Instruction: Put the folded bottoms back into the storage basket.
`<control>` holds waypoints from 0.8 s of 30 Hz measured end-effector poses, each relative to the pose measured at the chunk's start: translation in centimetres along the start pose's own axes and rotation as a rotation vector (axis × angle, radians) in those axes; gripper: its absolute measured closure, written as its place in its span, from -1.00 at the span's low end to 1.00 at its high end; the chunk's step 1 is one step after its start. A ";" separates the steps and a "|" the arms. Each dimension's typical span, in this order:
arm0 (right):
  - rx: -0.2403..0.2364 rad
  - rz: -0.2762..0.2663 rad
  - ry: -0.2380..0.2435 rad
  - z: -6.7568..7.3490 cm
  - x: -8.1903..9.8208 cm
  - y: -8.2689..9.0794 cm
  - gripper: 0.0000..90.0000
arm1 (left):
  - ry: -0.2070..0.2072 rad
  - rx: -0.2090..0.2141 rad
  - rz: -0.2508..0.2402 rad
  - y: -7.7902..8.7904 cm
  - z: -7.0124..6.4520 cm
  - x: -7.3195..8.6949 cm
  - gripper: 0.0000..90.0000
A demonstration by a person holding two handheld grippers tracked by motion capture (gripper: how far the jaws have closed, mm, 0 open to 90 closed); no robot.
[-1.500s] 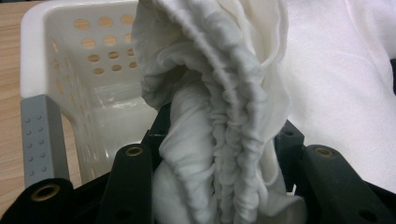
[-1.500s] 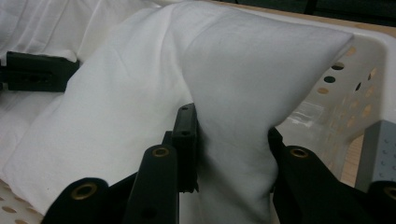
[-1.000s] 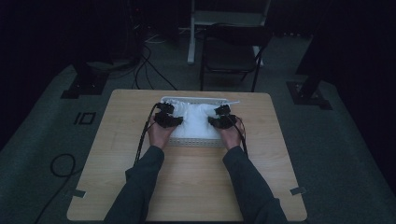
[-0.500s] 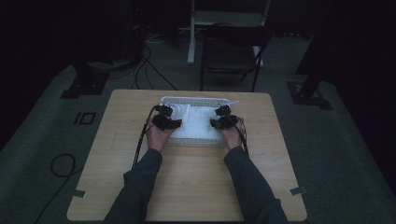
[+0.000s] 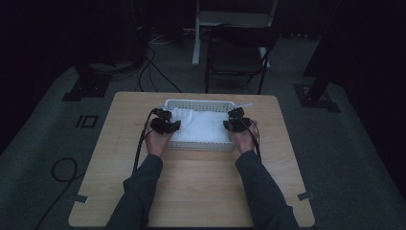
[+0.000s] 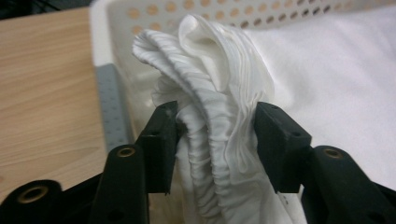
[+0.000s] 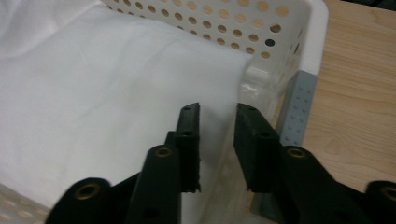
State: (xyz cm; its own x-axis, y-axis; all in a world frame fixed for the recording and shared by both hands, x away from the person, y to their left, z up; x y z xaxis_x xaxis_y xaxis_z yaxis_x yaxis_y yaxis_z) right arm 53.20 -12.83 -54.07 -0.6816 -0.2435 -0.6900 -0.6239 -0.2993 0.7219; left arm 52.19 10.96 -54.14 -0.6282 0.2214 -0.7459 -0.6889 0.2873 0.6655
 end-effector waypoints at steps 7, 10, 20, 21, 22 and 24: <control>-0.011 0.008 0.005 -0.4 0.5 0.0 0.65 | 0.046 -0.028 -0.071 0.9 1.3 -0.3 0.15; -0.013 0.003 0.006 -0.3 0.5 0.1 0.65 | 0.062 -0.031 -0.094 1.6 1.8 -0.7 0.15; -0.066 -0.100 -0.011 -0.7 0.5 3.0 0.53 | 0.088 0.020 -0.143 4.2 2.4 -0.3 0.13; -0.079 -0.109 -0.014 -0.7 0.7 3.4 0.50 | 0.098 0.028 -0.149 4.6 2.5 0.2 0.12; -0.091 -0.117 -0.015 -0.7 0.9 3.7 0.49 | 0.101 0.031 -0.150 4.8 2.5 0.5 0.11; -0.100 -0.137 -0.024 -0.8 1.4 4.5 0.47 | 0.111 0.037 -0.155 5.2 2.5 1.1 0.10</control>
State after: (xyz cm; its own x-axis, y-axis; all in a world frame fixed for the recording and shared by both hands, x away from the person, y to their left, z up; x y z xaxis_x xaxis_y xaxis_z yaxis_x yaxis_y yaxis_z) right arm 49.79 -15.26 -51.84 -0.6028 -0.1723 -0.7791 -0.6713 -0.4184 0.6119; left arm 48.85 15.06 -51.54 -0.5528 0.0682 -0.8305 -0.7680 0.3449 0.5396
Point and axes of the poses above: each handheld gripper's, and its own axes: y roughly backward along the jaws, x roughly out of its underside, z roughly to its left, the point moved 9 cm from there along -y, roughly forward along the jaws, and after that the axes turned 1 degree about -y, right-handed, at the moved point
